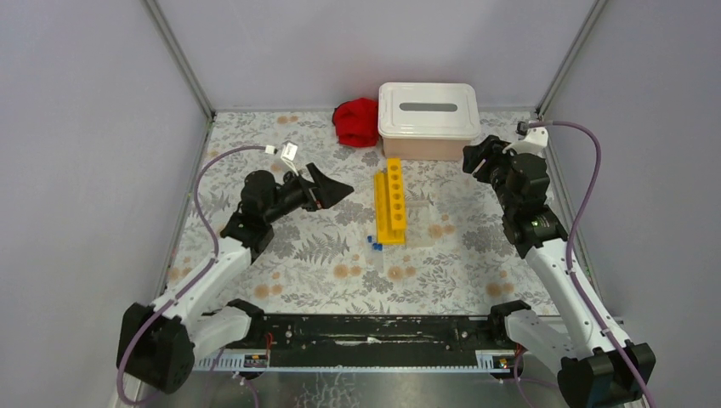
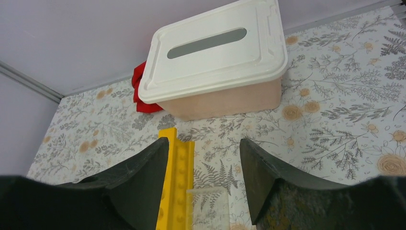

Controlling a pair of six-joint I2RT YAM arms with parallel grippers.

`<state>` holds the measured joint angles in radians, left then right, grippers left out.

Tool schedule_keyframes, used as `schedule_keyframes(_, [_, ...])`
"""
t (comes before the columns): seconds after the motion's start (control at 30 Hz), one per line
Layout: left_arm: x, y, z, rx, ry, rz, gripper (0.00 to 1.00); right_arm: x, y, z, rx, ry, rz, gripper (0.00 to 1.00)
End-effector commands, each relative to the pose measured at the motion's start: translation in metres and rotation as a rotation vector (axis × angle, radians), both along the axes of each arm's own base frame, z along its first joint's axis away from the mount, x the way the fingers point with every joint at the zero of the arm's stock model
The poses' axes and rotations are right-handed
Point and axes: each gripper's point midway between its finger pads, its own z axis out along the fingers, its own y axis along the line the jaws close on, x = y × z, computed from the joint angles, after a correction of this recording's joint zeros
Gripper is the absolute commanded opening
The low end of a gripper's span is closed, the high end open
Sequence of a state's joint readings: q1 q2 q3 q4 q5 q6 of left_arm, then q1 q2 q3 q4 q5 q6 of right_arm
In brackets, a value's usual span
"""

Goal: Organize the chemistry lab equipment

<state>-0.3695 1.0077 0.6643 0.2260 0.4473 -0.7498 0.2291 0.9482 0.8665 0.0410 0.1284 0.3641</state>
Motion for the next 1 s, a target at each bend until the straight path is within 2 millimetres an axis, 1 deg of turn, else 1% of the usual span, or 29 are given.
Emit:
schedule_keyframes(0.0, [-0.018, -0.026, -0.022, -0.125, 0.184, -0.204, 0.97, -0.01, 0.007, 0.008, 0.02, -0.033, 0.033, 0.64])
schedule_keyframes(0.07, [-0.021, -0.032, -0.027, -0.174, 0.2, -0.265, 0.86, -0.013, 0.007, 0.008, 0.019, -0.032, 0.038, 0.64])
schedule_keyframes(0.1, [-0.021, -0.033, -0.031, -0.182, 0.216, -0.251, 0.82, -0.014, 0.007, 0.007, 0.017, -0.032, 0.038, 0.64])
schedule_keyframes(0.17, [-0.015, -0.028, -0.045, -0.124, 0.251, -0.166, 0.79, -0.017, 0.006, 0.004, 0.014, -0.024, 0.039, 0.64])
schedule_keyframes(0.23, [-0.011, -0.023, -0.061, 0.005, 0.266, -0.064, 0.81, -0.019, 0.006, 0.0, 0.006, -0.011, 0.041, 0.64])
schedule_keyframes(0.27, [-0.007, -0.017, -0.072, 0.09, 0.275, 0.011, 0.82, -0.019, 0.006, -0.001, 0.005, -0.006, 0.041, 0.64])
schedule_keyframes(0.3, [-0.006, -0.015, -0.077, 0.157, 0.268, 0.063, 0.81, -0.02, 0.006, -0.002, 0.005, -0.005, 0.043, 0.64])
schedule_keyframes(0.33, [-0.006, -0.009, -0.085, 0.217, 0.275, 0.107, 0.81, -0.023, 0.005, -0.011, 0.0, 0.027, 0.04, 0.64])
schedule_keyframes(0.37, [-0.006, -0.004, -0.093, 0.259, 0.292, 0.149, 0.82, -0.025, 0.004, -0.014, 0.002, 0.039, 0.038, 0.64])
schedule_keyframes(0.4, [-0.006, 0.0, -0.1, 0.297, 0.311, 0.182, 0.85, -0.026, 0.004, -0.017, 0.002, 0.047, 0.038, 0.64])
schedule_keyframes(0.47, [-0.009, 0.004, -0.115, 0.373, 0.348, 0.226, 0.89, -0.03, 0.003, -0.023, 0.0, 0.061, 0.032, 0.64])
schedule_keyframes(0.6, [-0.012, -0.001, -0.134, 0.499, 0.362, 0.279, 0.83, -0.036, -0.001, -0.026, -0.007, 0.078, 0.021, 0.64])
schedule_keyframes(0.8, [-0.007, -0.018, -0.151, 0.661, 0.397, 0.291, 0.63, -0.047, -0.006, -0.028, -0.011, 0.114, -0.002, 0.64])
schedule_keyframes(0.9, [-0.004, -0.027, -0.161, 0.68, 0.42, 0.286, 0.59, -0.052, -0.006, -0.03, -0.004, 0.122, 0.005, 0.64])
schedule_keyframes(0.93, [-0.003, -0.029, -0.164, 0.686, 0.426, 0.285, 0.55, -0.053, -0.006, -0.031, -0.004, 0.126, 0.005, 0.64])
schedule_keyframes(0.97, [-0.002, -0.03, -0.167, 0.693, 0.436, 0.286, 0.47, -0.055, -0.006, -0.032, -0.006, 0.134, 0.007, 0.64])
